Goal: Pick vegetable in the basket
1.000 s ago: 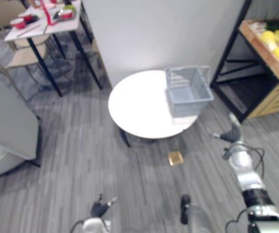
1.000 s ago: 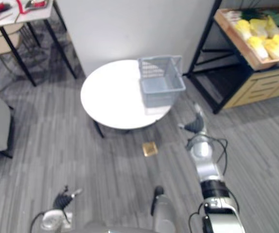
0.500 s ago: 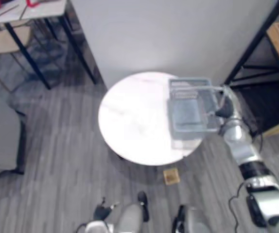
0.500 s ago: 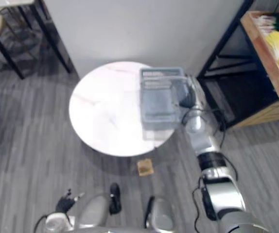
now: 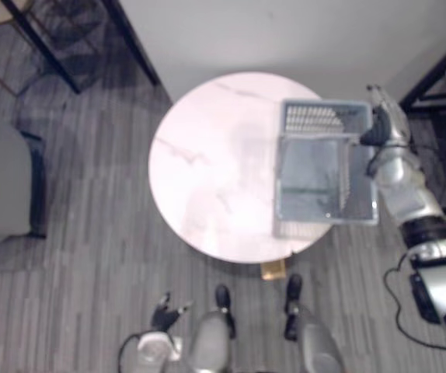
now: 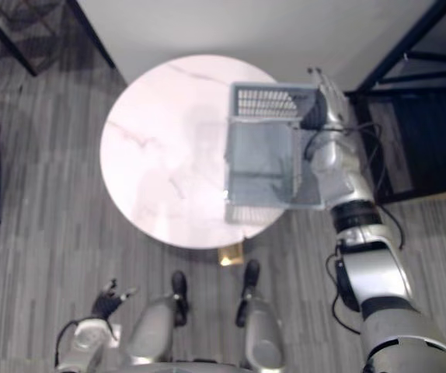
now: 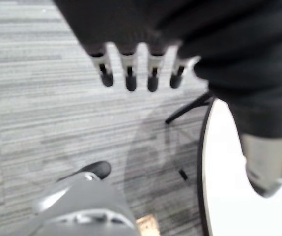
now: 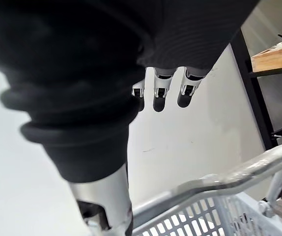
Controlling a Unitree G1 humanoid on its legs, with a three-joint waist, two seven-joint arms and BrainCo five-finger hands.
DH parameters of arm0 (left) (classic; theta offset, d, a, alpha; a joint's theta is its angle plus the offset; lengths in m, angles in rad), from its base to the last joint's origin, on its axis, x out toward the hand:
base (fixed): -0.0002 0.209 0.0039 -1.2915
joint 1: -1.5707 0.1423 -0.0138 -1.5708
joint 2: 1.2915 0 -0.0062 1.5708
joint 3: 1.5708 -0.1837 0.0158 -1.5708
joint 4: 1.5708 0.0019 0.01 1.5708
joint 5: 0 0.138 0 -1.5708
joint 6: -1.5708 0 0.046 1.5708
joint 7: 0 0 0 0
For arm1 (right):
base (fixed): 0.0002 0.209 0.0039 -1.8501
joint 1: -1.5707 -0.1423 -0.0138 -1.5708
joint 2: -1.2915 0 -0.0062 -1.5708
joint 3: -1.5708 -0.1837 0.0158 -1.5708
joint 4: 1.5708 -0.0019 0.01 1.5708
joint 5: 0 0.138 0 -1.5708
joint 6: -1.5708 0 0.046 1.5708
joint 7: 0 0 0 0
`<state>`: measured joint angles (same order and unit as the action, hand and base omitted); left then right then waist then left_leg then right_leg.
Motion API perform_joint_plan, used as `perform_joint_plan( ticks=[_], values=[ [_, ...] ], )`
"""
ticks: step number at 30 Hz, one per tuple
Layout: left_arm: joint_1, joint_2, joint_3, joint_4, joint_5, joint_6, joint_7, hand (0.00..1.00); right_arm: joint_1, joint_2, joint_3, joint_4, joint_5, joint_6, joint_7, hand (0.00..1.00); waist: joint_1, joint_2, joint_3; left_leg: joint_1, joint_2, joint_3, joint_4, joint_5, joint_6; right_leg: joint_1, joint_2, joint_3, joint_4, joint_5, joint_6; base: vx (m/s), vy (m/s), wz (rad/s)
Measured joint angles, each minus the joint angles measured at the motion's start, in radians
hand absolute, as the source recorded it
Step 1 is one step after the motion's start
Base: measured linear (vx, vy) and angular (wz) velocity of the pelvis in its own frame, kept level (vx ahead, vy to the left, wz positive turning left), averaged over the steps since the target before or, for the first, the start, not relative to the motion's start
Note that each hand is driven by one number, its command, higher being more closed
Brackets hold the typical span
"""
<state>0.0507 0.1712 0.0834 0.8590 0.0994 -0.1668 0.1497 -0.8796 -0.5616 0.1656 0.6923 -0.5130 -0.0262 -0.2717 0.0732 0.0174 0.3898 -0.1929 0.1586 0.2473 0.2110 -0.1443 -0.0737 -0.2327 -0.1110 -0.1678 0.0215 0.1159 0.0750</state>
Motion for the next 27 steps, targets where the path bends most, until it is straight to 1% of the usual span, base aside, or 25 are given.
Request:
perform_joint_plan(
  ticks=[3, 7, 8, 10, 12, 14, 17, 20, 21, 23, 24, 25, 26, 27],
  values=[
    [-0.01, -0.002, 0.0, 0.009, -0.003, -0.005, 0.001, 0.0, -0.002, -0.004, 0.025, 0.02, 0.0, -0.004, 0.028, 0.0, 0.0, 0.015, 0.014, 0.001, -0.005, 0.0, -0.008, 0.001, 0.0, 0.015, 0.0, -0.001, -0.042, 0.039, 0.002, 0.02, 0.029, -0.03],
    [-0.012, -0.002, 0.001, 0.009, -0.007, -0.007, 0.001, 0.0, -0.006, -0.004, 0.072, 0.032, 0.001, -0.01, 0.043, 0.0, 0.003, 0.022, 0.033, 0.001, -0.02, -0.004, -0.03, 0.011, 0.003, 0.011, -0.01, -0.003, -0.049, 0.042, 0.005, -0.02, 0.033, 0.06],
    [-0.018, -0.002, 0.0, 0.011, -0.008, -0.007, 0.002, 0.0, -0.022, -0.005, 0.079, 0.032, 0.001, -0.013, 0.039, 1.0, 0.002, 0.025, 0.044, -0.005, -0.027, -0.011, -0.041, 0.02, 0.006, 0.007, -0.015, -0.006, -0.055, 0.048, 0.004, -0.06, 0.015, 0.08],
    [-0.023, -0.002, 0.0, 0.013, -0.012, -0.007, 0.003, 0.0, -0.084, -0.009, 0.081, 0.05, 0.001, -0.026, 0.042, 1.0, -0.005, 0.028, 0.05, -0.037, -0.028, -0.012, -0.053, 0.038, 0.006, -0.031, -0.012, -0.009, -0.059, 0.084, -0.001, -0.08, 0.02, 0.05],
    [-0.055, -0.002, -0.001, 0.022, -0.017, -0.008, 0.003, 0.0, -0.137, -0.029, 0.095, 0.077, 0.001, -0.034, 0.037, 1.0, -0.001, 0.034, 0.068, -0.069, -0.034, -0.018, -0.058, 0.053, 0.012, -0.053, -0.016, -0.01, -0.075, 0.111, -0.003, -0.08, 0.034, 0.09],
    [-0.075, -0.001, -0.007, 0.022, -0.018, -0.01, 0.003, 0.0, -0.177, -0.045, 0.121, 0.101, 0.001, -0.04, 0.028, 1.0, 0.007, 0.036, 0.069, -0.091, -0.042, -0.02, -0.07, 0.067, 0.015, -0.077, -0.017, -0.008, -0.083, 0.128, -0.003, -0.09, 0.025, 0.06],
    [-0.124, 0.003, -0.009, 0.046, -0.019, -0.022, 0.004, 0.0, -0.201, -0.07, 0.128, 0.115, 0.0, -0.047, 0.014, 1.0, 0.008, 0.042, 0.072, -0.123, -0.048, -0.043, -0.08, 0.082, 0.015, -0.095, -0.02, -0.006, -0.09, 0.131, -0.004, -0.06, 0.007, 0.17],
    [-0.135, -0.001, -0.021, 0.043, -0.02, -0.029, 0.007, 0.0, -0.201, -0.068, 0.128, 0.121, -0.001, -0.047, -0.004, 1.0, 0.009, 0.042, 0.072, -0.112, -0.042, -0.044, -0.103, 0.104, -0.001, -0.097, -0.009, 0.016, -0.09, 0.131, -0.004, -0.01, -0.035, 0.03],
    [-0.134, -0.007, -0.022, 0.041, -0.021, -0.029, 0.01, 0.0, -0.197, -0.067, 0.128, 0.117, -0.001, -0.044, -0.005, 1.0, 0.011, 0.042, 0.072, -0.112, -0.035, -0.045, -0.095, 0.1, -0.007, -0.097, -0.002, 0.025, -0.088, 0.131, -0.004, 0.02, -0.045, -0.2],
    [-0.123, -0.021, -0.025, 0.03, -0.054, -0.029, 0.026, 0.0, -0.165, -0.052, 0.128, 0.089, 0.0, -0.04, -0.007, 1.0, 0.017, 0.042, 0.072, -0.133, -0.016, -0.079, 0.001, 0.046, -0.025, -0.094, 0.026, 0.064, -0.073, 0.131, -0.004, 0.02, -0.028, -0.42],
    [-0.103, -0.028, -0.025, 0.011, -0.059, -0.028, 0.032, 0.0, -0.121, -0.034, 0.123, 0.048, 0.001, -0.038, -0.007, 1.0, 0.022, 0.039, 0.073, -0.151, -0.005, -0.174, 0.099, -0.016, -0.031, -0.087, 0.058, 0.098, -0.064, 0.131, -0.004, 0.03, -0.018, -0.64],
    [-0.093, -0.031, -0.025, 0.002, -0.059, -0.027, 0.034, 0.0, -0.092, -0.024, 0.112, 0.02, 0.001, -0.039, -0.007, 1.0, 0.025, 0.037, 0.074, -0.152, -0.004, -0.238, 0.138, -0.047, -0.038, -0.081, 0.071, 0.119, -0.06, 0.131, -0.005, 0.02, -0.007, -0.96],
    [-0.089, -0.038, -0.038, -0.004, -0.058, -0.024, 0.034, 0.0, 0.02, -0.01, 0.07, -0.077, 0.001, -0.043, -0.006, 1.0, 0.017, 0.031, 0.077, -0.141, 0.004, -0.284, 0.196, -0.102, -0.046, -0.06, 0.094, 0.151, -0.06, 0.125, -0.011, 0.01, 0.012, -0.72],
    [-0.09, -0.042, -0.045, -0.008, -0.058, -0.023, 0.033, 0.0, 0.079, -0.002, 0.036, -0.121, 0.002, -0.043, -0.006, 1.0, 0.009, 0.026, 0.077, -0.132, 0.003, -0.276, 0.201, -0.112, -0.046, -0.051, 0.094, 0.16, -0.06, 0.117, -0.016, -0.02, 0.029, -0.66]
  ],
)
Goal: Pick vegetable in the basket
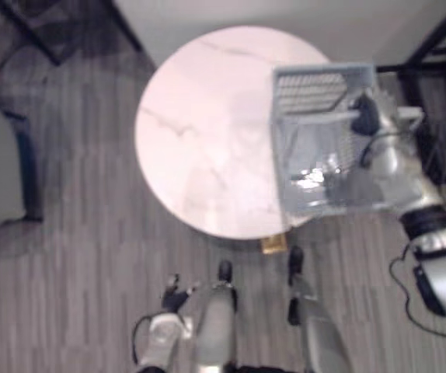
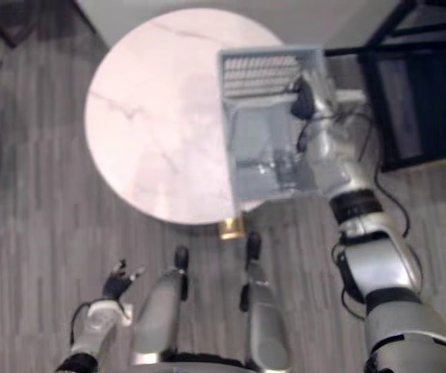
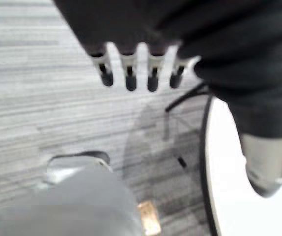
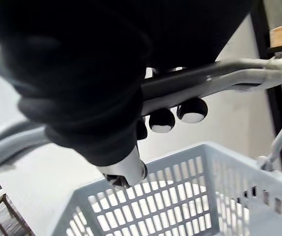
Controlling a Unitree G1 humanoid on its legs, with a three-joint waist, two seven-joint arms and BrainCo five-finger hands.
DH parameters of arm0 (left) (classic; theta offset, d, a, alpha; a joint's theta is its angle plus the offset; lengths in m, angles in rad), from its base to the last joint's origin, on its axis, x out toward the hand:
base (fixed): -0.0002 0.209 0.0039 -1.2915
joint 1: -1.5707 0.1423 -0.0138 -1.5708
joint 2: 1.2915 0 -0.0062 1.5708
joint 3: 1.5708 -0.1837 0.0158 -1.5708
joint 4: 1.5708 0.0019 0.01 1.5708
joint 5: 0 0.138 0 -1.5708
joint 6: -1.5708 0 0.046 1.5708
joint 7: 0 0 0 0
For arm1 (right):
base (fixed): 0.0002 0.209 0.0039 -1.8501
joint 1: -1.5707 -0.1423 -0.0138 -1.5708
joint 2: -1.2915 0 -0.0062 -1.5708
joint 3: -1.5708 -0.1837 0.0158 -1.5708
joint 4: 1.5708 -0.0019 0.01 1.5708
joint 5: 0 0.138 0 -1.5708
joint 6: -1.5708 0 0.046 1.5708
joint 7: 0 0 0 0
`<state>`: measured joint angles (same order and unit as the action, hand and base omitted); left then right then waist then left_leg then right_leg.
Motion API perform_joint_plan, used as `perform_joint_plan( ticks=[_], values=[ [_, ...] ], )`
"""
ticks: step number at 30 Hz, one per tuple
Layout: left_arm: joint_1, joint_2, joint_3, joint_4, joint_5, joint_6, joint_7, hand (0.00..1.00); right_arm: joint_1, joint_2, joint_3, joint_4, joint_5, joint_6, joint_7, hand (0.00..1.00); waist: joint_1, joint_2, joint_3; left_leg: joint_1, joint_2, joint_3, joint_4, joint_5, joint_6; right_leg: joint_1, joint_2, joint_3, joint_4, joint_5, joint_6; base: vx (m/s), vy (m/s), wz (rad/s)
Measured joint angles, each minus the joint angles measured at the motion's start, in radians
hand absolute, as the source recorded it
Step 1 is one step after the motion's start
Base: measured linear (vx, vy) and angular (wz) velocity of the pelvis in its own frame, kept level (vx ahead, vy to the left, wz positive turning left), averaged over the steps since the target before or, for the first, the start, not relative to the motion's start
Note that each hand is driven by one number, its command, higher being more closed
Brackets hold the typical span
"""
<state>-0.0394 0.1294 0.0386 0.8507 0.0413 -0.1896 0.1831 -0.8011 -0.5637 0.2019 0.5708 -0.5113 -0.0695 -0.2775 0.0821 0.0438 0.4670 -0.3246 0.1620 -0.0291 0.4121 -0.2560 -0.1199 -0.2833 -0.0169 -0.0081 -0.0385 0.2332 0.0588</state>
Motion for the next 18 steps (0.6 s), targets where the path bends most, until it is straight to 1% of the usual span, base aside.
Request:
perform_joint_plan(
  ticks=[1, 2, 3, 4, 5, 6, 7, 8, 9, 10, 11, 12, 13, 14, 15, 16, 17, 18],
  values=[
    [0.001, -0.008, -0.007, -0.012, 0.003, 0.004, -0.003, 0.0, 0.12, 0.027, -0.066, -0.073, 0.01, 0.001, 0.003, 1.0, -0.017, -0.014, -0.006, 0.025, -0.005, 0.025, 0.008, -0.011, 0.006, 0.019, -0.003, 0.02, -0.001, -0.019, 0.003, -0.03, 0.013, -0.38],
    [-0.001, -0.008, -0.021, -0.012, 0.007, 0.005, -0.007, 0.0, 0.233, 0.071, -0.13, -0.13, 0.015, 0.007, 0.005, 1.0, -0.046, -0.027, -0.012, 0.054, -0.018, 0.048, 0.008, -0.019, 0.011, 0.038, -0.016, 0.041, -0.003, -0.047, 0.008, -0.04, 0.018, -0.41],
    [-0.002, -0.006, -0.028, -0.012, 0.013, 0.007, -0.011, 0.0, 0.286, 0.094, -0.162, -0.152, 0.02, 0.01, 0.006, 1.0, -0.06, -0.03, -0.013, 0.068, -0.021, 0.061, 0.004, -0.019, 0.013, 0.042, -0.018, 0.054, -0.003, -0.052, 0.008, -0.03, 0.016, -0.46],
    [-0.006, -0.003, -0.036, -0.013, 0.022, 0.011, -0.017, 0.0, 0.366, 0.126, -0.211, -0.188, 0.021, 0.017, 0.007, 1.0, -0.076, -0.04, -0.019, 0.088, -0.027, 0.087, -0.009, -0.02, 0.016, 0.042, -0.022, 0.074, -0.003, -0.062, 0.006, -0.04, 0.029, -0.62],
    [-0.009, 0.002, -0.039, -0.012, 0.029, 0.022, -0.026, 0.0, 0.459, 0.165, -0.268, -0.224, 0.024, 0.023, 0.01, 1.0, -0.1, -0.05, -0.025, 0.109, -0.031, 0.12, -0.021, -0.019, 0.02, 0.042, -0.029, 0.074, -0.001, -0.073, -0.006, -0.03, 0.029, -0.9],
    [-0.015, 0.009, -0.039, -0.008, 0.054, 0.029, -0.036, 0.0, 0.544, 0.205, -0.324, -0.251, 0.042, 0.035, 0.01, 1.0, -0.113, -0.057, -0.028, 0.15, -0.028, 0.168, -0.045, -0.011, 0.03, 0.04, -0.041, 0.011, 0.014, -0.126, -0.083, -0.01, 0.038, -0.99],
    [-0.017, 0.011, -0.037, -0.007, 0.062, 0.035, -0.04, 0.0, 0.575, 0.22, -0.344, -0.252, 0.043, 0.04, 0.01, 1.0, -0.113, -0.056, -0.029, 0.178, -0.019, 0.195, -0.071, -0.002, 0.042, 0.039, -0.045, -0.042, 0.03, -0.174, -0.15, 0.01, 0.055, -1.41],
    [-0.016, 0.011, -0.032, -0.003, 0.072, 0.04, -0.046, 0.0, 0.625, 0.243, -0.36, -0.252, 0.044, 0.05, 0.01, 1.0, -0.11, -0.059, -0.037, 0.234, 0.02, 0.275, -0.114, 0.011, 0.045, 0.006, -0.072, -0.16, 0.14, -0.221, -0.171, 0.04, -0.007, -1.64],
    [-0.002, 0.03, -0.032, -0.001, 0.089, 0.047, -0.052, 0.0, 0.669, 0.273, -0.367, -0.251, 0.042, 0.058, 0.01, 1.0, -0.115, -0.097, -0.057, 0.288, 0.011, 0.349, -0.109, -0.003, 0.04, -0.032, -0.149, -0.296, 0.339, -0.224, -0.182, 0.06, -0.02, -1.66],
    [0.002, 0.049, -0.029, -0.003, 0.094, 0.051, -0.056, 0.0, 0.694, 0.282, -0.367, -0.251, 0.041, 0.06, 0.01, 1.0, -0.122, -0.122, -0.076, 0.314, -0.006, 0.38, -0.097, -0.026, 0.03, -0.029, -0.173, -0.357, 0.375, -0.228, -0.168, 0.05, -0.014, -1.97],
    [0.015, 0.055, 0.004, 0.0, 0.099, 0.062, -0.061, 0.0, 0.718, 0.293, -0.355, -0.245, 0.04, 0.07, 0.012, 1.0, -0.113, -0.127, -0.099, 0.342, 0.005, 0.431, -0.081, -0.056, 0.047, -0.03, -0.142, -0.392, 0.373, -0.194, -0.189, -0.01, 0.01, -2.47],
    [0.033, 0.062, 0.04, 0.014, 0.099, 0.065, -0.064, 0.0, 0.729, 0.324, -0.347, -0.242, 0.043, 0.07, 0.018, 1.0, -0.092, -0.13, -0.155, 0.353, 0.025, 0.498, -0.138, -0.049, 0.093, -0.025, -0.055, -0.341, 0.208, -0.09, -0.217, -0.01, -0.016, -2.79],
    [0.049, 0.061, 0.051, 0.02, 0.099, 0.065, -0.066, 0.0, 0.739, 0.346, -0.351, -0.246, 0.043, 0.068, 0.019, 1.0, -0.088, -0.126, -0.192, 0.371, 0.036, 0.56, -0.191, -0.044, 0.074, -0.03, -0.039, -0.383, 0.175, -0.099, -0.24, 0.02, -0.056, -2.53],
    [0.044, 0.066, 0.067, 0.027, 0.098, 0.068, -0.068, 0.0, 0.744, 0.363, -0.353, -0.24, 0.044, 0.058, 0.018, 1.0, -0.114, -0.136, -0.202, 0.407, 0.031, 0.653, -0.212, -0.017, 0.026, -0.025, -0.103, -0.568, 0.332, -0.274, -0.215, 0.07, -0.043, -2.1],
    [0.045, 0.06, 0.062, 0.027, 0.098, 0.067, -0.069, 0.0, 0.75, 0.366, -0.353, -0.22, 0.052, 0.049, 0.02, 1.0, -0.114, -0.128, -0.211, 0.424, 0.032, 0.721, -0.201, -0.016, 0.025, -0.008, -0.161, -0.684, 0.414, -0.36, -0.179, 0.05, -0.038, -1.83],
    [0.047, 0.058, 0.06, 0.029, 0.098, 0.068, -0.07, 0.0, 0.751, 0.371, -0.35, -0.207, 0.055, 0.048, 0.022, 1.0, -0.109, -0.131, -0.22, 0.431, 0.034, 0.755, -0.19, -0.016, 0.025, 0.001, -0.177, -0.719, 0.419, -0.382, -0.174, 0.04, -0.118, -1.86],
    [0.054, 0.047, 0.059, 0.034, 0.097, 0.068, -0.07, 0.0, 0.759, 0.389, -0.345, -0.195, 0.057, 0.047, 0.032, 1.0, -0.103, -0.123, -0.239, 0.437, 0.045, 0.811, -0.163, -0.017, 0.024, 0.009, -0.158, -0.735, 0.384, -0.381, -0.157, 0.04, -0.154, -1.4],
    [0.053, 0.039, 0.06, 0.046, 0.097, 0.068, -0.07, 0.0, 0.767, 0.395, -0.341, -0.192, 0.057, 0.047, 0.036, 1.0, -0.106, -0.105, -0.245, 0.441, 0.058, 0.825, -0.151, -0.015, 0.02, 0.017, -0.128, -0.712, 0.346, -0.363, -0.165, 0.11, -0.184, -1.49]
  ],
)
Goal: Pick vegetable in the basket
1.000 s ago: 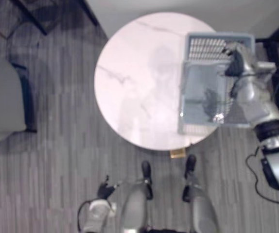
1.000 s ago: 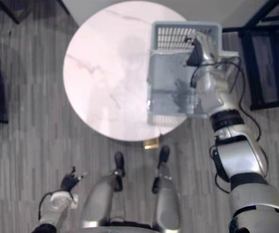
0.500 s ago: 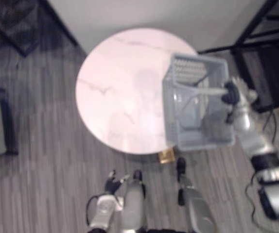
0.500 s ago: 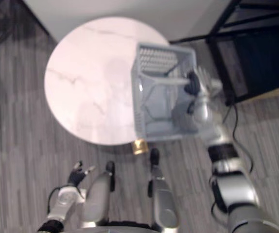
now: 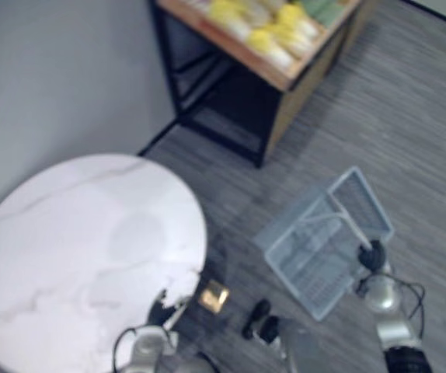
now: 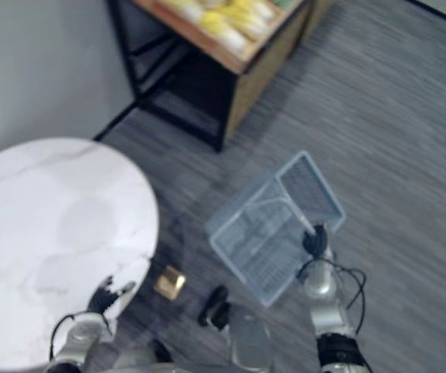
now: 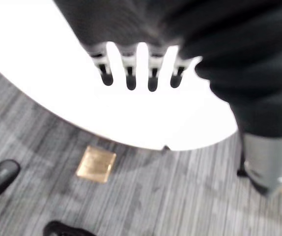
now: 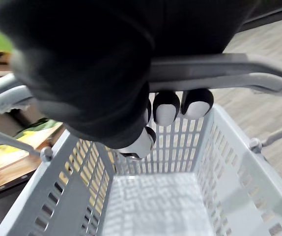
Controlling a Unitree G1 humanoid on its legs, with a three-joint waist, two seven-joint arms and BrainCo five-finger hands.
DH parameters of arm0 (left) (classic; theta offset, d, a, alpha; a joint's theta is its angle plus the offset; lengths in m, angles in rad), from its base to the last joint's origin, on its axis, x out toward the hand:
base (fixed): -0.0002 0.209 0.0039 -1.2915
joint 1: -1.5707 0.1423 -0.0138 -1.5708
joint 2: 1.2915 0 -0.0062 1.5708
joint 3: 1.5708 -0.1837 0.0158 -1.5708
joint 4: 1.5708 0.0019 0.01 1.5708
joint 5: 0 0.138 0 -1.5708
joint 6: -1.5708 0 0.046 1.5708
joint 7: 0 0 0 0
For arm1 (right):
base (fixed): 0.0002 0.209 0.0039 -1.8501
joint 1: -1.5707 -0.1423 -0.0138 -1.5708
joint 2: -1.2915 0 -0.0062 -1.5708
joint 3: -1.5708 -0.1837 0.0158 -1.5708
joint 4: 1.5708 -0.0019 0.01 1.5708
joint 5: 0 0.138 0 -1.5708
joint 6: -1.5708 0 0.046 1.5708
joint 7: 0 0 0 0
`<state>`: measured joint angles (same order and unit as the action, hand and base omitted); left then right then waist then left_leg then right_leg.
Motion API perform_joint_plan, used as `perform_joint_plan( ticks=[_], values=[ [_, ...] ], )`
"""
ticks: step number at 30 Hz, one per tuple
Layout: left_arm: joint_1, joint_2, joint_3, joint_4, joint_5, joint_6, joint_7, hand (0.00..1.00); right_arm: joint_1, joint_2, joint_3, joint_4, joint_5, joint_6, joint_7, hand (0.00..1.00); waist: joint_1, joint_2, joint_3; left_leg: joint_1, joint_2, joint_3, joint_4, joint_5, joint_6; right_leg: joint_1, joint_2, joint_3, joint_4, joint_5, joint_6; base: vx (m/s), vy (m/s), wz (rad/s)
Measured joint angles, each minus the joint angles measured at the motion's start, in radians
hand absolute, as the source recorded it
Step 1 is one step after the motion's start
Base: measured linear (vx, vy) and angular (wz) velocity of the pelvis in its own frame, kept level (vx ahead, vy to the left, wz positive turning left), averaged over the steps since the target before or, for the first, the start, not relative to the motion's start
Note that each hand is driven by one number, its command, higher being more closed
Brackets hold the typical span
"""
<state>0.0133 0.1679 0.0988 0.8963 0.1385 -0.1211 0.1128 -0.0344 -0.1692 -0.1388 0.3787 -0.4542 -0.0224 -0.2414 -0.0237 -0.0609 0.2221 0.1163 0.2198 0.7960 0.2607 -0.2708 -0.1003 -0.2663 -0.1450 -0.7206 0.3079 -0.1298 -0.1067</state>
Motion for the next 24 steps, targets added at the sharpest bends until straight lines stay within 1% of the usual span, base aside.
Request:
perform_joint_plan(
  ticks=[1, 2, 3, 4, 5, 6, 7, 8, 9, 10, 11, 12, 13, 15, 16, 17, 18, 19, 20, 21, 22, 23, 24],
  values=[
    [-0.002, -0.021, 0.009, 0.027, 0.0, 0.0, -0.001, 0.0, 0.019, 0.006, 0.001, 0.027, 0.001, 0.0, 0.006, 1.0, 0.001, 0.028, -0.003, 0.033, 0.018, 0.03, 0.033, 0.018, -0.021, 0.047, 0.063, 0.048, -0.078, 0.033, -0.013, 0.16, -0.15, -1.41],
    [0.024, -0.048, 0.022, 0.042, 0.0, -0.001, 0.001, 0.0, 0.037, 0.009, 0.016, 0.081, 0.003, 0.002, 0.01, 1.0, 0.007, 0.044, -0.014, 0.058, 0.066, 0.038, 0.137, 0.031, -0.039, 0.098, 0.117, 0.125, -0.135, 0.046, -0.013, 0.18, -0.115, -1.5],
    [0.042, -0.059, 0.025, 0.043, -0.002, -0.001, 0.001, 0.0, 0.044, 0.007, 0.029, 0.1, 0.004, 0.001, 0.01, 1.0, 0.009, 0.05, -0.019, 0.054, 0.098, 0.018, 0.221, 0.029, -0.031, 0.122, 0.138, 0.16, -0.151, 0.046, -0.011, 0.17, -0.083, -1.8],
    [0.07, -0.076, 0.025, 0.046, -0.002, -0.004, 0.0, 0.0, 0.054, 0.01, 0.041, 0.126, 0.026, 0.001, 0.01, 1.0, 0.02, 0.059, -0.025, 0.024, 0.139, -0.054, 0.38, -0.006, 0.022, 0.153, 0.177, 0.235, -0.173, 0.044, -0.009, 0.16, -0.058, -1.8],
    [0.08, -0.086, 0.032, 0.051, -0.019, -0.006, 0.0, 0.0, 0.063, 0.009, 0.044, 0.175, 0.043, 0.001, 0.011, 1.0, 0.034, 0.057, -0.027, -0.052, 0.121, -0.215, 0.483, -0.036, 0.04, 0.176, 0.199, 0.296, -0.194, 0.033, 0.005, 0.18, -0.077, -2.08],
    [0.07, -0.078, 0.038, 0.045, -0.02, -0.008, 0.004, 0.0, 0.067, 0.008, 0.032, 0.238, 0.054, 0.0, 0.013, 1.0, 0.045, 0.051, -0.026, -0.129, 0.074, -0.354, 0.517, -0.045, 0.027, 0.195, 0.206, 0.342, -0.206, 0.035, 0.006, 0.15, -0.074, -1.53],
    [0.066, -0.078, 0.038, 0.048, -0.022, -0.007, 0.007, 0.0, 0.072, 0.009, 0.026, 0.262, 0.069, -0.001, 0.012, 1.0, 0.048, 0.049, -0.026, -0.157, 0.058, -0.387, 0.52, -0.044, 0.028, 0.207, 0.206, 0.354, -0.211, 0.035, 0.007, 0.15, -0.066, -1.01],
    [0.066, -0.081, 0.036, 0.048, -0.035, -0.008, 0.011, 0.0, 0.086, 0.007, 0.012, 0.295, 0.078, -0.001, 0.012, 1.0, 0.047, 0.043, -0.023, -0.2, 0.05, -0.4, 0.521, -0.044, 0.028, 0.231, 0.208, 0.372, -0.225, 0.035, 0.007, 0.2, -0.041, -0.58],
    [0.063, -0.087, 0.035, 0.038, -0.05, -0.01, 0.013, 0.0, 0.11, 0.007, -0.017, 0.341, 0.089, 0.006, 0.012, 1.0, 0.052, 0.039, -0.02, -0.252, 0.037, -0.387, 0.492, -0.044, 0.027, 0.267, 0.209, 0.39, -0.25, 0.035, 0.009, 0.19, -0.025, -0.43],
    [0.061, -0.088, 0.032, 0.034, -0.051, -0.013, 0.014, 0.0, 0.116, 0.006, -0.023, 0.358, 0.105, 0.016, 0.012, 1.0, 0.055, 0.038, -0.02, -0.269, 0.028, -0.372, 0.464, -0.043, 0.028, 0.279, 0.209, 0.4, -0.26, 0.035, 0.01, 0.16, 0.006, -0.34],
    [0.06, -0.088, 0.03, 0.022, -0.051, -0.014, 0.014, 0.0, 0.115, 0.004, -0.028, 0.388, 0.112, 0.029, 0.012, 1.0, 0.057, 0.037, -0.019, -0.297, 0.009, -0.354, 0.409, -0.04, 0.033, 0.296, 0.21, 0.414, -0.274, 0.033, 0.014, 0.14, 0.028, -0.31],
    [0.06, -0.09, 0.027, 0.013, -0.055, -0.014, 0.015, 0.0, 0.114, 0.003, -0.039, 0.43, 0.119, 0.035, 0.012, 1.0, 0.059, 0.034, -0.018, -0.328, -0.023, -0.336, 0.318, -0.022, 0.048, 0.31, 0.211, 0.433, -0.291, 0.028, 0.024, 0.16, 0.033, -0.31],
    [0.061, -0.092, 0.026, 0.009, -0.057, -0.015, 0.016, 0.0, 0.115, 0.003, -0.048, 0.452, 0.124, 0.036, 0.012, 1.0, 0.062, 0.035, -0.018, -0.345, -0.04, -0.332, 0.261, -0.006, 0.054, 0.317, 0.211, 0.44, -0.299, 0.028, 0.025, 0.28, 0.055, -0.34],
    [0.061, -0.104, 0.026, 0.0, -0.07, -0.015, 0.025, 0.0, 0.115, 0.0, -0.055, 0.531, 0.178, 0.038, 0.011, 1.0, 0.079, 0.04, -0.021, -0.36, -0.092, -0.321, 0.081, 0.078, 0.06, 0.353, 0.225, 0.469, -0.325, 0.02, 0.038, 0.31, 0.057, -0.38],
    [0.061, -0.108, 0.025, -0.001, -0.081, -0.014, 0.028, 0.0, 0.116, 0.001, -0.06, 0.552, 0.193, 0.038, 0.012, 1.0, 0.084, 0.04, -0.022, -0.356, -0.101, -0.324, 0.054, 0.089, 0.06, 0.361, 0.229, 0.48, -0.318, 0.005, 0.055, 0.27, 0.055, -0.4],
    [0.061, -0.11, 0.023, -0.002, -0.088, -0.012, 0.031, 0.0, 0.121, 0.002, -0.083, 0.591, 0.199, 0.038, 0.013, 1.0, 0.092, 0.04, -0.024, -0.348, -0.122, -0.341, 0.049, 0.091, 0.073, 0.359, 0.223, 0.486, -0.26, -0.057, 0.078, 0.43, 0.113, -0.17],
    [0.064, -0.104, 0.014, 0.003, -0.088, -0.008, 0.03, 0.0, 0.142, 0.018, -0.096, 0.61, 0.201, 0.036, 0.017, 1.0, 0.09, 0.016, -0.036, -0.309, -0.161, -0.353, 0.037, 0.1, 0.118, 0.356, 0.19, 0.469, -0.171, -0.139, 0.137, 0.4, 0.091, 0.03],
    [0.066, -0.101, 0.004, 0.011, -0.088, -0.006, 0.031, 0.0, 0.159, 0.025, -0.104, 0.617, 0.212, 0.037, 0.019, 1.0, 0.082, 0.008, -0.05, -0.287, -0.173, -0.366, 0.014, 0.101, 0.12, 0.353, 0.178, 0.459, -0.095, -0.157, 0.166, 0.51, 0.107, 0.19],
    [0.065, -0.101, -0.009, 0.023, -0.091, -0.006, 0.031, 0.0, 0.167, 0.034, -0.121, 0.626, 0.233, 0.038, 0.023, 1.0, 0.082, 0.004, -0.048, -0.239, -0.189, -0.383, -0.02, 0.112, 0.158, 0.267, 0.142, 0.455, 0.163, -0.166, 0.184, 0.39, 0.052, 0.15],
    [0.066, -0.096, -0.018, 0.025, -0.09, -0.005, 0.031, 0.0, 0.17, 0.042, -0.126, 0.629, 0.239, 0.037, 0.029, 1.0, 0.078, 0.001, -0.052, -0.208, -0.196, -0.395, -0.042, 0.105, 0.167, 0.225, 0.118, 0.452, 0.289, -0.147, 0.214, 0.48, 0.062, 0.24],
    [0.067, -0.084, -0.043, 0.036, -0.087, -0.003, 0.027, 0.0, 0.178, 0.057, -0.136, 0.631, 0.242, 0.035, 0.035, 1.0, 0.057, -0.003, -0.054, -0.14, -0.21, -0.418, -0.088, 0.105, 0.175, 0.15, 0.065, 0.446, 0.508, -0.109, 0.257, 0.39, 0.024, 0.52],
    [0.062, -0.073, -0.064, 0.051, -0.086, 0.002, 0.025, 0.0, 0.189, 0.068, -0.142, 0.631, 0.258, 0.032, 0.039, 1.0, 0.037, -0.005, -0.051, -0.099, -0.219, -0.454, -0.108, 0.101, 0.17, 0.122, 0.031, 0.434, 0.584, -0.136, 0.224, 0.5, 0.004, 0.77],
    [0.05, -0.068, -0.076, 0.059, -0.086, 0.002, 0.022, 0.0, 0.194, 0.076, -0.155, 0.631, 0.263, 0.032, 0.041, 1.0, 0.024, -0.003, -0.048, -0.06, -0.221, -0.483, -0.127, 0.1, 0.167, 0.103, 0.006, 0.424, 0.6, -0.156, 0.19, 0.53, -0.038, 0.96]
  ],
)
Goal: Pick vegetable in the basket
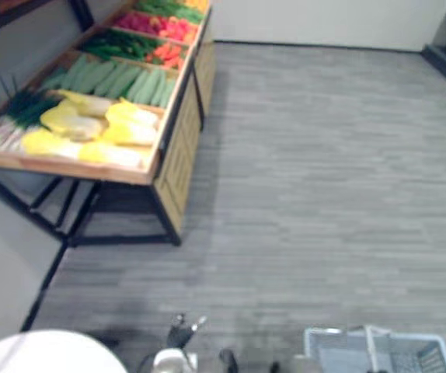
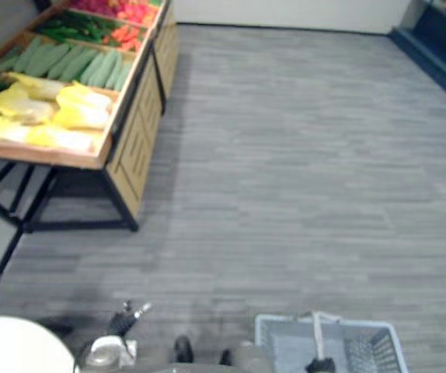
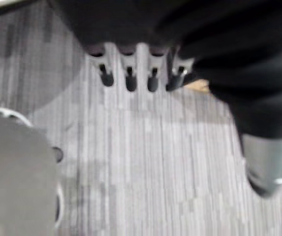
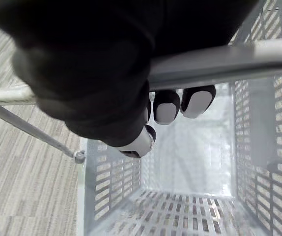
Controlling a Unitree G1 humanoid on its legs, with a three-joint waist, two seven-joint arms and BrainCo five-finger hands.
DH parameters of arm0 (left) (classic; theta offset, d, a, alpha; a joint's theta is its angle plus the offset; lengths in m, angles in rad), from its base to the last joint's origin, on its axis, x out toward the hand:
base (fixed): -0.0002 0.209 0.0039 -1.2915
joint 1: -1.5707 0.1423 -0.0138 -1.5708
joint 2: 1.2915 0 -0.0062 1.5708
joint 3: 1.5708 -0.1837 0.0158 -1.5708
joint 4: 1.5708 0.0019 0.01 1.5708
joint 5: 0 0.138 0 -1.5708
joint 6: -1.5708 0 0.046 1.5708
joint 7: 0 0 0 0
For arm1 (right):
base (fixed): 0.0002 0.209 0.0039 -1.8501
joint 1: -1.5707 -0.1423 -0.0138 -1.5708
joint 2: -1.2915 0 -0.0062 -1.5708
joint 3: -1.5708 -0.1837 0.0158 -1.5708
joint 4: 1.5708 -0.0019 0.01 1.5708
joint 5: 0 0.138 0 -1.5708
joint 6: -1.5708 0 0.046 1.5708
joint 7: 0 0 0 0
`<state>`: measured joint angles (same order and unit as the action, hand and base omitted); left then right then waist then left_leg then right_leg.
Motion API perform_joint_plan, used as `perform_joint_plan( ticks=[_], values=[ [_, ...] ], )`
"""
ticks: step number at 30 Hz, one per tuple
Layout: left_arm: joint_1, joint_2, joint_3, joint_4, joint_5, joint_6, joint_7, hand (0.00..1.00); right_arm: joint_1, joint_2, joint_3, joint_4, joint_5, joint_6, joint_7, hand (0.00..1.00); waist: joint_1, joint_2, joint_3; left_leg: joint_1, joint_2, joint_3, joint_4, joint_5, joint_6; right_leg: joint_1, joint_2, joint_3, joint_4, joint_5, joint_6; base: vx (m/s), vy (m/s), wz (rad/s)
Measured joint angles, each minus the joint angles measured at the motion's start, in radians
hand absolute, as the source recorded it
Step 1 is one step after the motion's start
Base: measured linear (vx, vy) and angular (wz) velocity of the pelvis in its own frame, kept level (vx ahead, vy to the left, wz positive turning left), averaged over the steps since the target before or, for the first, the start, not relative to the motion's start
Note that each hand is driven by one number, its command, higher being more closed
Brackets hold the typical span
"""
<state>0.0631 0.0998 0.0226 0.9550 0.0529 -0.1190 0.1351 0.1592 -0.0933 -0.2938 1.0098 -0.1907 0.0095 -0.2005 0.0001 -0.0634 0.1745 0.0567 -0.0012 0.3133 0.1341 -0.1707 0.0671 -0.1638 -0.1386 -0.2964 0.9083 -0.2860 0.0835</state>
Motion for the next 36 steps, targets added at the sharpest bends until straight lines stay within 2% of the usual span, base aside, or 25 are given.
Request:
perform_joint_plan(
  ticks=[1, 3, 5, 6, 8, 9, 10, 11, 12, 14, 16, 18, 20, 22, 24, 25, 26, 27, 28, 29, 30, 33, 34, 35, 36],
  values=[
    [-0.006, 0.002, -0.005, 0.004, 0.004, 0.002, -0.002, 0.0, 0.001, 0.007, -0.012, 0.0, 0.007, 0.0, 0.003, 1.0, -0.018, 0.008, 0.004, 0.047, 0.012, -0.039, -0.025, -0.004, -0.006, -0.019, -0.013, -0.007, -0.058, -0.016, -0.027, 0.64, -0.09, 1.12],
    [-0.039, 0.004, -0.007, 0.003, 0.009, 0.004, -0.003, 0.0, 0.001, 0.014, -0.012, 0.0, 0.041, -0.002, 0.003, 1.0, -0.032, 0.034, 0.01, 0.098, 0.059, -0.112, -0.067, -0.01, -0.019, -0.065, -0.004, -0.008, -0.294, -0.008, -0.024, 0.62, -0.196, 1.09],
    [-0.071, 0.009, -0.006, 0.003, 0.01, 0.003, -0.002, 0.0, -0.009, 0.015, -0.012, 0.0, 0.053, -0.009, 0.002, 1.0, -0.032, 0.044, 0.01, 0.125, 0.095, -0.136, -0.094, -0.02, -0.055, -0.097, -0.008, -0.001, -0.607, 0.1, -0.001, 0.56, -0.278, 0.75],
    [-0.078, 0.022, 0.002, 0.006, 0.011, -0.001, -0.002, 0.0, -0.021, 0.015, -0.012, 0.011, 0.054, -0.016, 0.003, 1.0, -0.027, 0.032, 0.012, 0.169, 0.111, -0.139, -0.111, -0.05, -0.103, -0.124, -0.029, 0.021, -0.771, 0.192, 0.013, 0.43, -0.232, 0.43],
    [-0.072, 0.025, 0.021, 0.039, 0.011, -0.001, 0.0, 0.0, -0.032, 0.015, -0.01, 0.02, 0.054, -0.023, 0.01, 1.0, -0.031, 0.033, 0.012, 0.23, 0.131, -0.14, -0.126, -0.091, -0.137, -0.143, -0.052, 0.058, -0.777, 0.215, 0.023, 0.52, -0.331, 0.29],
    [-0.053, 0.022, 0.035, 0.045, 0.016, 0.0, 0.0, 0.0, -0.03, 0.016, -0.009, 0.026, 0.056, -0.029, 0.014, 1.0, -0.035, 0.045, 0.003, 0.266, 0.158, -0.155, -0.095, -0.127, -0.143, -0.161, -0.035, 0.063, -0.673, 0.281, 0.024, 0.77, -0.486, 0.31],
    [-0.038, 0.024, 0.049, 0.047, 0.021, -0.001, -0.001, 0.0, -0.032, 0.021, -0.009, 0.032, 0.057, -0.032, 0.014, 1.0, -0.03, 0.04, -0.002, 0.252, 0.166, -0.16, -0.018, -0.128, -0.147, -0.166, -0.034, 0.072, -0.638, 0.305, 0.015, 0.82, -0.567, 0.25],
    [-0.026, 0.003, 0.076, 0.045, 0.033, -0.001, -0.001, 0.0, -0.036, 0.016, -0.009, 0.047, 0.064, -0.036, 0.016, 1.0, -0.031, 0.055, -0.004, 0.157, 0.212, -0.164, 0.24, -0.114, -0.131, -0.138, -0.013, 0.076, -0.618, 0.338, -0.013, 0.68, -0.514, 0.04],
    [0.009, -0.043, 0.113, 0.042, 0.029, -0.002, -0.002, 0.0, -0.036, -0.011, 0.008, 0.056, 0.073, -0.036, 0.019, 1.0, -0.021, 0.104, 0.003, 0.041, 0.293, -0.188, 0.518, -0.028, -0.102, -0.077, 0.044, 0.065, -0.639, 0.317, -0.055, 0.53, -0.44, -0.14],
    [0.027, -0.079, 0.151, 0.032, -0.008, -0.003, -0.005, 0.0, -0.059, -0.038, 0.03, 0.074, 0.083, -0.025, 0.019, 1.0, 0.001, 0.157, 0.019, -0.084, 0.35, -0.218, 0.823, -0.017, -0.127, 0.02, 0.117, 0.075, -0.687, 0.279, -0.094, 0.69, -0.413, -0.49],
    [0.025, -0.069, 0.151, 0.03, -0.01, -0.004, -0.004, 0.0, -0.079, -0.046, 0.037, 0.105, 0.083, -0.023, 0.021, 1.0, 0.008, 0.143, 0.026, -0.16, 0.316, -0.182, 0.894, -0.045, -0.165, 0.125, 0.128, 0.096, -0.743, 0.256, -0.095, 0.57, -0.302, -0.45],
    [0.022, -0.071, 0.16, 0.023, -0.012, -0.01, -0.006, 0.0, -0.09, -0.049, 0.029, 0.105, 0.083, -0.024, 0.022, 1.0, 0.021, 0.13, 0.03, -0.205, 0.275, -0.086, 0.789, -0.064, -0.173, 0.207, 0.126, 0.115, -0.8, 0.239, -0.079, 0.52, -0.225, -0.32],
    [0.019, -0.075, 0.172, 0.012, -0.012, -0.013, -0.01, 0.0, -0.097, -0.047, 0.012, 0.101, 0.086, -0.025, 0.03, 1.0, 0.032, 0.114, 0.028, -0.229, 0.218, 0.057, 0.482, -0.063, -0.166, 0.281, 0.119, 0.114, -0.867, 0.231, -0.077, 0.47, -0.108, -0.12],
    [0.019, -0.079, 0.172, 0.002, -0.012, -0.013, -0.014, 0.0, -0.096, -0.046, -0.022, 0.097, 0.092, -0.026, 0.036, 1.0, 0.032, 0.103, 0.03, -0.229, 0.166, 0.24, 0.168, 0.019, -0.12, 0.36, 0.118, 0.075, -0.935, 0.216, -0.066, 0.59, -0.044, 0.47],
    [0.018, -0.078, 0.178, 0.001, -0.012, -0.012, -0.019, 0.0, -0.086, -0.046, -0.043, 0.097, 0.093, -0.022, 0.035, 1.0, 0.033, 0.092, 0.028, -0.228, 0.13, 0.36, 0.074, 0.057, -0.065, 0.415, 0.117, 0.023, -0.942, 0.161, -0.037, 0.58, 0.067, 0.83],
    [0.018, -0.078, 0.182, 0.003, -0.012, -0.008, -0.022, 0.0, -0.058, -0.044, -0.053, 0.098, 0.093, -0.021, 0.035, 1.0, 0.037, 0.076, 0.016, -0.22, 0.092, 0.351, 0.065, 0.057, -0.023, 0.416, 0.094, -0.027, -0.816, 0.06, 0.013, 0.52, 0.133, 0.82],
    [0.016, -0.08, 0.188, 0.004, -0.014, -0.008, -0.02, 0.0, -0.056, -0.046, -0.054, 0.099, 0.093, -0.021, 0.035, 1.0, 0.044, 0.074, 0.016, -0.204, 0.081, 0.33, 0.059, 0.094, 0.033, 0.391, 0.077, -0.041, -0.703, 0.017, 0.037, 0.53, 0.149, 0.92],
    [0.016, -0.072, 0.194, 0.008, -0.022, -0.008, -0.021, 0.0, -0.056, -0.046, -0.055, 0.099, 0.093, -0.022, 0.035, 1.0, 0.043, 0.055, 0.017, -0.18, 0.053, 0.307, 0.052, 0.09, 0.076, 0.338, 0.031, -0.056, -0.499, -0.011, 0.059, 0.42, 0.128, 0.71],
    [0.016, -0.06, 0.193, 0.016, -0.034, -0.007, -0.022, 0.0, -0.055, -0.039, -0.055, 0.098, 0.093, -0.024, 0.036, 1.0, 0.04, 0.039, 0.003, -0.142, 0.016, 0.275, 0.023, 0.083, 0.077, 0.263, -0.026, -0.046, -0.278, 0.019, 0.092, 0.51, 0.153, 1.1],
    [0.016, -0.047, 0.192, 0.019, -0.034, -0.002, -0.022, 0.0, -0.058, -0.021, -0.056, 0.099, 0.093, -0.025, 0.037, 1.0, 0.031, 0.007, 0.008, -0.096, -0.019, 0.212, -0.006, 0.069, 0.081, 0.181, -0.068, -0.01, -0.057, 0.113, 0.137, 0.63, 0.124, 1.52],
    [0.013, -0.037, 0.189, 0.024, -0.04, 0.001, -0.021, 0.0, -0.058, -0.003, -0.07, 0.1, 0.093, -0.024, 0.039, 1.0, 0.027, -0.007, 0.016, -0.054, -0.031, 0.138, -0.012, 0.054, 0.079, 0.127, -0.081, 0.008, 0.072, 0.103, 0.12, 0.55, 0.049, 1.59],
    [0.012, -0.036, 0.184, 0.032, -0.051, 0.016, -0.009, 0.0, -0.052, 0.009, -0.099, 0.101, 0.107, -0.023, 0.038, 1.0, 0.02, 0.007, 0.027, 0.057, -0.032, -0.044, -0.051, 0.044, 0.063, 0.068, -0.075, 0.007, 0.064, 0.069, 0.062, 0.63, -0.123, 2.07],
    [0.014, -0.034, 0.178, 0.031, -0.051, 0.018, -0.007, 0.0, -0.048, 0.009, -0.114, 0.101, 0.115, -0.023, 0.038, 1.0, 0.016, 0.012, 0.028, 0.089, -0.023, -0.124, -0.06, 0.043, 0.056, 0.055, -0.072, 0.012, -0.045, 0.057, 0.042, 0.4, -0.183, 1.69],
    [0.016, -0.034, 0.176, 0.03, -0.051, 0.018, -0.007, 0.0, -0.049, 0.009, -0.124, 0.1, 0.116, -0.025, 0.038, 1.0, 0.015, 0.016, 0.028, 0.099, -0.017, -0.163, -0.06, 0.041, 0.043, 0.045, -0.069, 0.026, -0.122, 0.054, 0.037, 0.48, -0.248, 2.06],
    [0.018, -0.034, 0.171, 0.022, -0.052, 0.018, -0.007, 0.0, -0.051, 0.005, -0.133, 0.098, 0.115, -0.03, 0.037, 1.0, 0.015, 0.022, 0.028, 0.105, -0.007, -0.234, -0.061, 0.029, 0.017, 0.036, -0.064, 0.082, -0.299, 0.059, 0.043, 0.44, -0.291, 1.82]
  ],
)
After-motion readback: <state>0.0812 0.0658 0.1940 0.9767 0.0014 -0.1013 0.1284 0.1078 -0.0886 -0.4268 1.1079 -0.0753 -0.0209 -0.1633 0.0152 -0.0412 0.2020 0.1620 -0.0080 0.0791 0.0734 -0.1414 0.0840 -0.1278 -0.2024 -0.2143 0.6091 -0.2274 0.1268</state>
